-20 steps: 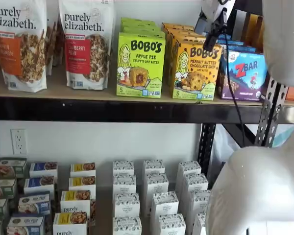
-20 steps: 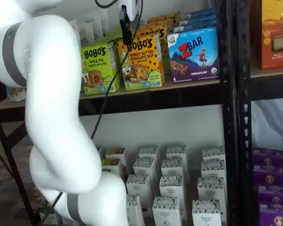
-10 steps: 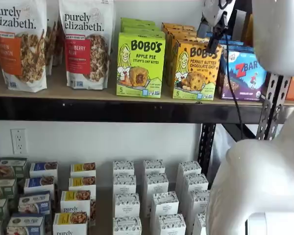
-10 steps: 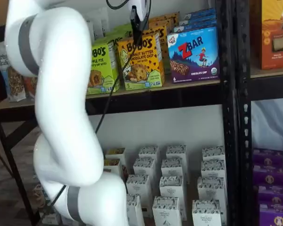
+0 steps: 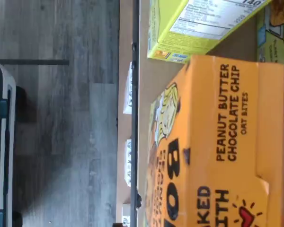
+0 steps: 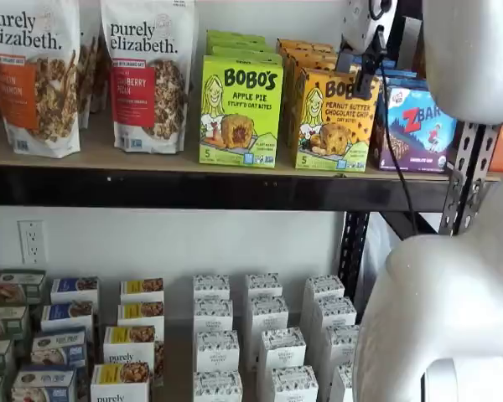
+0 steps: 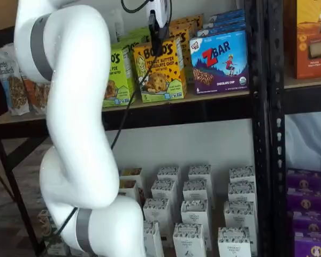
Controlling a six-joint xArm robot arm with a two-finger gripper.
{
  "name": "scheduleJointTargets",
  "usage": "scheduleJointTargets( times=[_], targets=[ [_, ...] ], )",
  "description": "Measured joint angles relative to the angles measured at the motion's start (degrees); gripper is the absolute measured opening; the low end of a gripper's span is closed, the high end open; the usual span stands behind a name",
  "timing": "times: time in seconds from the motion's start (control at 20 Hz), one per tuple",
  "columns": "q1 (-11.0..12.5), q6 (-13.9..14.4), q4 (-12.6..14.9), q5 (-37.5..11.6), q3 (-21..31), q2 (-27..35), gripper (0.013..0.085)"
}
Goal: Pick up the orange box on the top shelf, the fifth box from the left
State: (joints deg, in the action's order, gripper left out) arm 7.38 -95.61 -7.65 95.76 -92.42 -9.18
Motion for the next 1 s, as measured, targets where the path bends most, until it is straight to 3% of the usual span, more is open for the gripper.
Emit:
scheduleJointTargets(
  times=[0.5,1.0],
  targets=[
    [-0.9,0.3,2.5,0.2,0.6,0.7,0.085],
    [0.1,-0.7,2.1,-0.8,1.8,0.6,0.085]
  ],
)
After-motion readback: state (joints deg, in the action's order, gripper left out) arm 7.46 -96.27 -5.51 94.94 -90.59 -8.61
